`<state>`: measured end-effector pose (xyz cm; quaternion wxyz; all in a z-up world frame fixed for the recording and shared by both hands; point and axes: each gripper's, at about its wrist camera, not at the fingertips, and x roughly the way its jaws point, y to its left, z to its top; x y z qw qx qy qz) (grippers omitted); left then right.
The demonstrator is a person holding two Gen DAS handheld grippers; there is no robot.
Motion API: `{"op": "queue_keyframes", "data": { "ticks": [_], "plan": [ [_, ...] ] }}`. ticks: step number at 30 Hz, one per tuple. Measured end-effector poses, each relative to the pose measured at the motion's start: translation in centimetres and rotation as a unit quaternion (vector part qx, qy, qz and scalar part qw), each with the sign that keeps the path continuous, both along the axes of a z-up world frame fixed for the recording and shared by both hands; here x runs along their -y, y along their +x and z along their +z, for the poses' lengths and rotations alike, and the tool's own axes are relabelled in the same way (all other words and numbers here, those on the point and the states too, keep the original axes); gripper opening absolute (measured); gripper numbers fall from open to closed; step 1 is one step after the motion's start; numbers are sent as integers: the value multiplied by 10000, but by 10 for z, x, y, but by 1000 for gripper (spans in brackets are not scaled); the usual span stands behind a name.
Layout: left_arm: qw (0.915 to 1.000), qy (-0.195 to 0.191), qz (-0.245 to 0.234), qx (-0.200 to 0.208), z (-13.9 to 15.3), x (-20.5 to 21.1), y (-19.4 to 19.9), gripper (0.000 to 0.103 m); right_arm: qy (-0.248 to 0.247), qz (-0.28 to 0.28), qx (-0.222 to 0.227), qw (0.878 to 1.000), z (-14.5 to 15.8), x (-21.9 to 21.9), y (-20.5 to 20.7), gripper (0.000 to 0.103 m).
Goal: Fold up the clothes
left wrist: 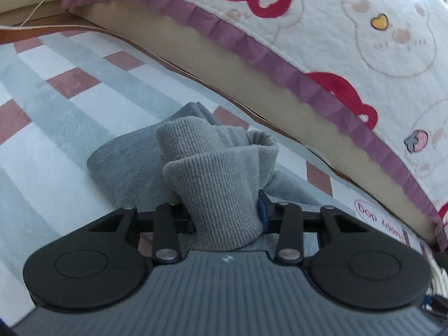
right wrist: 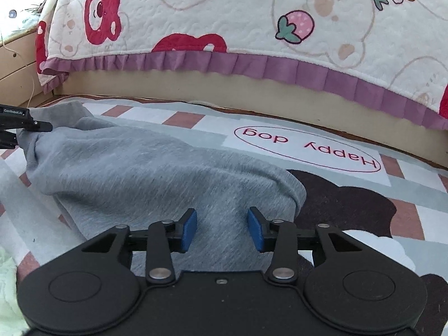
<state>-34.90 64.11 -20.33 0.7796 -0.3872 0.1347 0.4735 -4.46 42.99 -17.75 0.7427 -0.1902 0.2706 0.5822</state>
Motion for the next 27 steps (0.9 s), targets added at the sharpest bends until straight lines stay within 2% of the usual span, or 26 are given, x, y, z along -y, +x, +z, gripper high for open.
{"op": "queue_keyframes", "data": {
  "ticks": [2,3,5,6,7,8,9,11,13,14,16,18,19,21,22,24,26,27],
  "plan": [
    [9994,-285,-21,178,-7,-7,-1,56,26,2,-134,9999,-1,0,3,50],
    [9985,-462,-87,283,-12,-10,-1,59,50,-4,-243,9997,-1,0,5,52],
    [9974,-579,-125,398,-18,-14,1,60,98,-17,-461,9989,-1,1,10,55],
    [9974,-569,-131,418,-20,-15,2,53,155,-92,-673,9976,-2,2,15,56],
    [9979,-505,-164,379,-18,-15,3,37,215,-173,-892,9956,-2,3,20,56],
    [9991,-281,-277,171,-8,-13,8,28,276,-274,-1104,9931,-3,4,25,56],
    [9993,-68,-371,15,4,-12,10,27,343,-392,-1312,9900,-4,5,30,56],
    [9986,306,-422,20,39,-10,7,27,381,-553,-1677,9836,-7,7,40,56],
    [9971,698,-277,137,56,-13,-2,27,347,-603,-2001,9773,-10,7,48,56],
    [9970,747,-161,101,55,-20,-6,27,281,-593,-1955,9785,-12,6,47,56],
    [9985,536,-31,-87,37,-35,-11,27,160,-577,-1867,9806,-15,3,45,56],
    [9999,-111,24,-84,3,-53,-19,28,91,-572,-2002,9780,-20,0,47,56],
    [9994,-339,121,3,-10,-57,-23,30,83,-589,-2091,9761,-22,-2,48,56],
    [9971,-557,294,431,-22,-59,-34,31,70,-624,-2270,9719,-25,-6,52,56],
    [9963,-591,320,526,-19,-61,-36,31,64,-641,-2359,9696,-27,-9,53,57],
    [9977,-489,256,394,-15,-62,-31,32,-26,-744,-2594,9629,-34,-19,62,66],
    [9989,-351,204,245,-14,-61,-26,32,-7,-852,-2761,9573,-40,-31,72,68],
    [9988,-320,234,296,-15,-59,-27,32,74,-887,-2804,9558,-42,-35,77,67]
  ]
}}
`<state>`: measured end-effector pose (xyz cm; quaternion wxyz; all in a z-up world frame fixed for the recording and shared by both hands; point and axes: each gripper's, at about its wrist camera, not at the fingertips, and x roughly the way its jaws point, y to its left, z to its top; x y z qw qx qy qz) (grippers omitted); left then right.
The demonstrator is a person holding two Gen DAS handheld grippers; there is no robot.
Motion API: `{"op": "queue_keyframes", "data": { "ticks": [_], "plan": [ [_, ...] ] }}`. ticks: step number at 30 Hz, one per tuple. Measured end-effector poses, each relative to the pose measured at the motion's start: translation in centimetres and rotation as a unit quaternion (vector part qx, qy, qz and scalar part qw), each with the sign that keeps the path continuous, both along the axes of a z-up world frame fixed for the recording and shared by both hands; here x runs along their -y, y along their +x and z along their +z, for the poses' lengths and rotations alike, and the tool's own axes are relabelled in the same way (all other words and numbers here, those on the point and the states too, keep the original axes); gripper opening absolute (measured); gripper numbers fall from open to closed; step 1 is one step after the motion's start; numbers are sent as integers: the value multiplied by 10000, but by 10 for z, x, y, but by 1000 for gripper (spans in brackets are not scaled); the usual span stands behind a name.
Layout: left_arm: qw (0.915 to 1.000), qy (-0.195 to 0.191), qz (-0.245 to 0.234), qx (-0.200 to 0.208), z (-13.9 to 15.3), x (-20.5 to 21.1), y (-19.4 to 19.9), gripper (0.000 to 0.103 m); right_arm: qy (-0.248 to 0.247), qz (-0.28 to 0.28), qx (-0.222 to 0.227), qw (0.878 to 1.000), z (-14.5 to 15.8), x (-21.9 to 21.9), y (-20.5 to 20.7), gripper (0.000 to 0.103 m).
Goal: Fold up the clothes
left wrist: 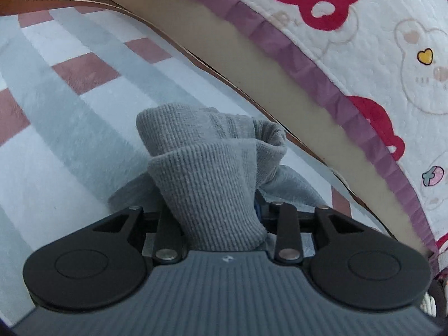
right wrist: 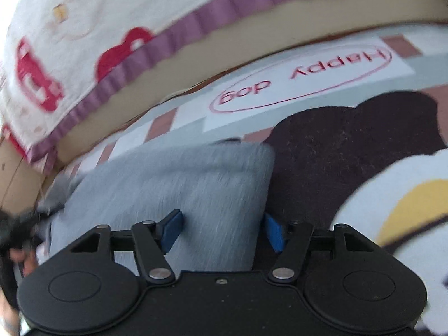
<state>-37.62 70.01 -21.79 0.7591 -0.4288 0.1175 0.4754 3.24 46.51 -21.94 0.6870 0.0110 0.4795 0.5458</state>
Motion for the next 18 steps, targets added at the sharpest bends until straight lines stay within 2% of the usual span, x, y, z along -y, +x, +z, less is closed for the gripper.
{"op": "queue_keyframes", "data": {
  "ticks": [1,3,5,6,7,8,9,10,11,13,15,18],
  "plan": [
    [9999,110,1,51,2,2,0,31,71,-58,-38,10000,-2,-4,5,67],
    [9986,518,-90,112,14,9,0,30,214,-174,-114,9996,-5,-13,14,46],
    [9961,856,-163,171,25,15,-1,30,325,-236,-137,9991,-9,-16,19,43],
    [9966,789,-138,194,26,12,-2,30,371,-256,-129,9989,-11,-13,18,43],
    [9974,684,-100,208,24,9,-4,31,418,-278,-122,9987,-13,-10,17,43],
    [9988,470,-24,164,16,3,-6,36,412,-312,-155,9985,-15,-9,17,43],
    [9997,247,52,-3,6,-1,-6,43,403,-346,-191,9984,-17,-8,17,43],
    [9996,-8,119,-240,-4,-5,-6,56,402,-364,-183,9984,-17,-8,15,43],
    [9993,-140,113,-341,-9,-7,-7,56,355,-322,-102,9988,-15,-8,15,44],
    [9995,-3,157,-271,8,-5,-13,56,253,-228,73,9994,-11,-9,13,45],
    [9977,300,249,-564,27,-2,-16,57,168,-123,200,9996,-6,-8,12,49],
    [9876,710,922,-1058,46,4,-31,67,26,-119,38,9999,-4,2,10,58]
  ]
}}
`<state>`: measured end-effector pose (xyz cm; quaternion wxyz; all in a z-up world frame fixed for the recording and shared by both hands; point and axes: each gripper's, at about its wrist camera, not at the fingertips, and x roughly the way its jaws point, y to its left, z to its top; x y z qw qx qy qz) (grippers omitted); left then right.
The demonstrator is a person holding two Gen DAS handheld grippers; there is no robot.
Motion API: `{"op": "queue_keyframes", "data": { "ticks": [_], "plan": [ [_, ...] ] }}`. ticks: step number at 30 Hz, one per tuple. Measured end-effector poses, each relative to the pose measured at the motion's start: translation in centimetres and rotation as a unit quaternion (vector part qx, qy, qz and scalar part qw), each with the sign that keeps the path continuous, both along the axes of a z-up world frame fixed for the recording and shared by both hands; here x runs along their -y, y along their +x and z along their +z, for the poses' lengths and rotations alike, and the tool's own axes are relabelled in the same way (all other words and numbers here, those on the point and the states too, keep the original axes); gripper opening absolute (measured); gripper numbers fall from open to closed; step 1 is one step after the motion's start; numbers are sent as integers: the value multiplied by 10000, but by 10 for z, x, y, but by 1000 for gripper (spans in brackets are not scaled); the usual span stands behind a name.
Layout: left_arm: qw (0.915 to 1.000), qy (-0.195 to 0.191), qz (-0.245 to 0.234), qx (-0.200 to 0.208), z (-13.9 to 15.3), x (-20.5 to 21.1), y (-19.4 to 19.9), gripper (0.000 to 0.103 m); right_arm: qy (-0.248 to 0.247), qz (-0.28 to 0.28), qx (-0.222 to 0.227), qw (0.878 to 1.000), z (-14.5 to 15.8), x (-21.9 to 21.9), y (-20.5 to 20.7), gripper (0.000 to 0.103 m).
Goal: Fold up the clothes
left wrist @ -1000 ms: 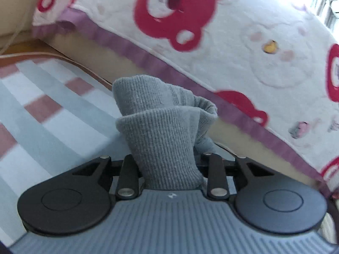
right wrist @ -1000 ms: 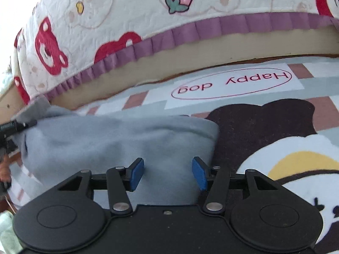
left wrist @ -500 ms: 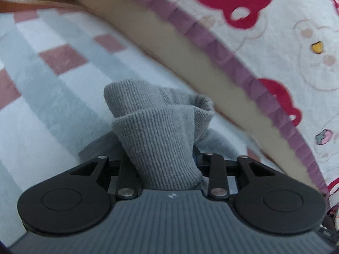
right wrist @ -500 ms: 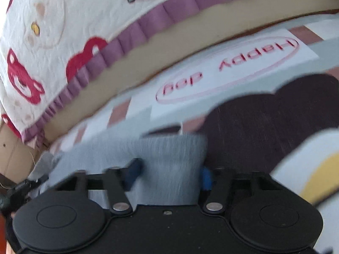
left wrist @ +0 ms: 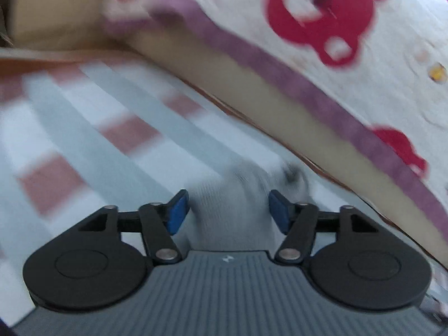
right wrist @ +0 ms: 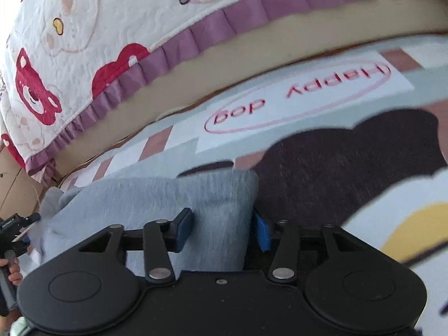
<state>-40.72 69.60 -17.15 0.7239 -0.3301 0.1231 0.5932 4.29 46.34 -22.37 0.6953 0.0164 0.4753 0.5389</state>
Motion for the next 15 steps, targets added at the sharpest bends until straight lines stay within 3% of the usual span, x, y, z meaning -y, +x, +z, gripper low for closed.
{"op": "queue_keyframes", "data": {
  "ticks": [1,2,6,8,10,13,14,15],
  "plan": [
    [9998,55,156,-120,4,1,-6,73,-9,-20,-163,9999,-2,5,-1,60],
    [9996,5,220,-152,6,1,-11,73,-17,-41,-331,9994,-3,11,-1,61],
    [9993,-37,-84,360,21,20,-17,70,1,319,-997,9945,-7,30,-15,64],
    [9971,206,-664,311,33,43,1,70,-9,579,-1122,9920,-9,37,-25,64],
    [9892,223,-1389,403,37,59,28,70,55,662,-1172,9909,-12,44,-30,64],
    [9743,-313,-1997,998,17,67,68,70,204,535,-1494,9871,-18,48,-24,65],
    [9703,-495,-2135,1020,6,68,83,70,279,550,-1505,9867,-15,49,-25,65],
    [9701,-555,-2250,724,-3,71,99,70,356,569,-1508,9863,-12,50,-25,63]
  ]
}}
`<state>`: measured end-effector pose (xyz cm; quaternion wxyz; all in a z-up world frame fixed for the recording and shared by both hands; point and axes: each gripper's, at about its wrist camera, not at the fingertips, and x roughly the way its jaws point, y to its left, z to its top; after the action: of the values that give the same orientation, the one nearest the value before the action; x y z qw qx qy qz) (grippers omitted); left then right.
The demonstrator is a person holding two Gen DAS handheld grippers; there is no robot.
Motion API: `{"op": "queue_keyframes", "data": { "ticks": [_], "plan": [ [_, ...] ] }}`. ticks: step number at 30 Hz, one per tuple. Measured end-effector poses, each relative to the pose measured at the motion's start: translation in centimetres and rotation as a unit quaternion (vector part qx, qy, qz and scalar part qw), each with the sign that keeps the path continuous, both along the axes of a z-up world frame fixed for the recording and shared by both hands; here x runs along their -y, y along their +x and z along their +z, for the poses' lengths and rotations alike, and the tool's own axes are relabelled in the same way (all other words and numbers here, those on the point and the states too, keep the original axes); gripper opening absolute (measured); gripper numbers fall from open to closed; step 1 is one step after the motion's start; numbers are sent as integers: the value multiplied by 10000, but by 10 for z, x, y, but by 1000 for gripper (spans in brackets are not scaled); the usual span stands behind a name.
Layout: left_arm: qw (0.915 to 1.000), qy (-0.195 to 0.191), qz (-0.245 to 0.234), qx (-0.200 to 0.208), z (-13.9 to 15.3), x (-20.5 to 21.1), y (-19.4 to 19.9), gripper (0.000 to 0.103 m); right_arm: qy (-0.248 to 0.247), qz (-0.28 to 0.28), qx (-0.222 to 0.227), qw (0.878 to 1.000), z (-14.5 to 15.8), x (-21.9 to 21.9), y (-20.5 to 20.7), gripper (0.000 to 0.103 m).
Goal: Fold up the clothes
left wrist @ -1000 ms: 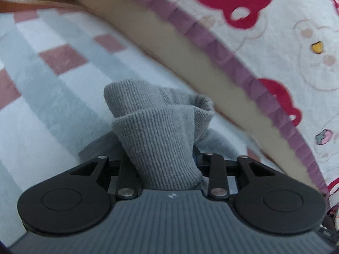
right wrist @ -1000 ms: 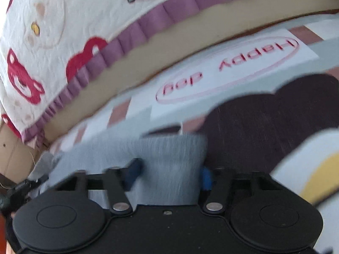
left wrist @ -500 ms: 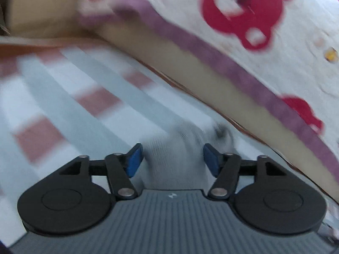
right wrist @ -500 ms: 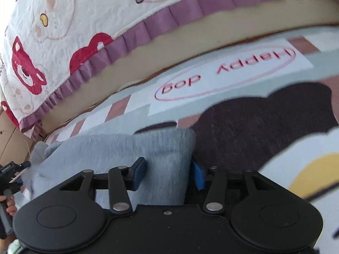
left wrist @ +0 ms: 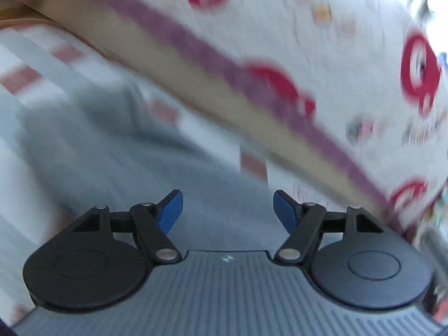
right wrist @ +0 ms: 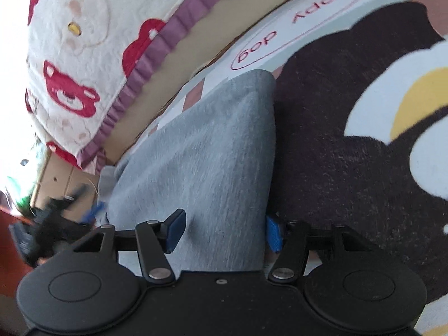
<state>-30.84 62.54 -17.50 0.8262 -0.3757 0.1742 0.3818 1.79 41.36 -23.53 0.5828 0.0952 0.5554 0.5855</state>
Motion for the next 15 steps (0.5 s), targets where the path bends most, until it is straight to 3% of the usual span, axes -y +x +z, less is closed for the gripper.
{"op": "queue_keyframes", "data": {
  "ticks": [2,5,7,9,11,13,15],
  "plan": [
    [9968,184,-164,-766,-15,7,22,71,157,15,-15,9999,7,2,-1,52],
    [9760,471,-531,-2059,-19,23,46,71,596,163,-52,9981,25,5,1,39],
    [9677,549,-575,-2393,-13,37,50,72,743,300,51,9968,37,3,1,39],
    [9698,548,-515,-2318,-12,40,52,72,558,429,343,9969,40,-2,-1,42],
    [9755,833,-592,-1947,-10,47,52,71,253,448,536,9972,32,-7,-5,46],
    [9811,1170,-701,-1371,-5,56,51,71,169,270,390,9987,22,-4,-3,49],
    [9782,1543,-937,-1026,-4,60,53,74,113,77,90,9999,12,0,1,59]
  ]
}}
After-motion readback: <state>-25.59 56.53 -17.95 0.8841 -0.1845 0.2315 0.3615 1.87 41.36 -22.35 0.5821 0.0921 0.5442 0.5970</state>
